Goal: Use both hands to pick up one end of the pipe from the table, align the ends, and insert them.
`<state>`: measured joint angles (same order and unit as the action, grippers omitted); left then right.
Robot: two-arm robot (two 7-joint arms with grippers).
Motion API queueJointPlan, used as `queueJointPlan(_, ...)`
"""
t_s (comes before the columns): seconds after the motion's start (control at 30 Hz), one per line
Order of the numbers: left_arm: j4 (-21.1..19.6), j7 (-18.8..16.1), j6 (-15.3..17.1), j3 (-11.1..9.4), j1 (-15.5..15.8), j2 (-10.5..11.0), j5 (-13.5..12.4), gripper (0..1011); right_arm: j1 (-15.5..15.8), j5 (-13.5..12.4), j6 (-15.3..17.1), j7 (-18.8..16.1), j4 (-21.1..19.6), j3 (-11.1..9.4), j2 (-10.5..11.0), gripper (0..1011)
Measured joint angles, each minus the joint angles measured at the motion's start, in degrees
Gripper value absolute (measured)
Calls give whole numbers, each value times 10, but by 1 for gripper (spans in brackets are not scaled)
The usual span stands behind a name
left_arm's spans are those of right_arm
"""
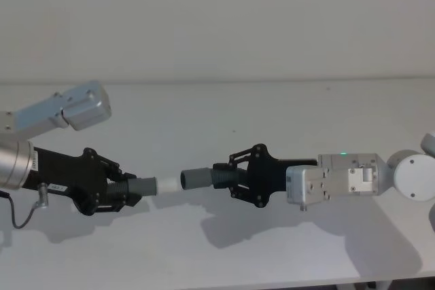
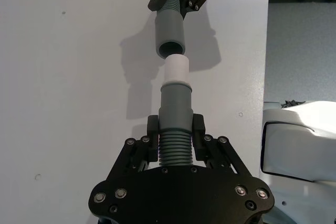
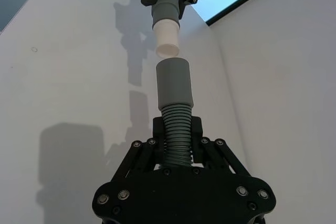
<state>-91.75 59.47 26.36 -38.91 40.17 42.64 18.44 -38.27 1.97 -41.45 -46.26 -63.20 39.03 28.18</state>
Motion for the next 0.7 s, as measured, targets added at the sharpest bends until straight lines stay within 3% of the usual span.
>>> queueJointPlan(0.7,0,0,0,0,0,0,0,335,-5,-14,-4,-7,2,12,0,252)
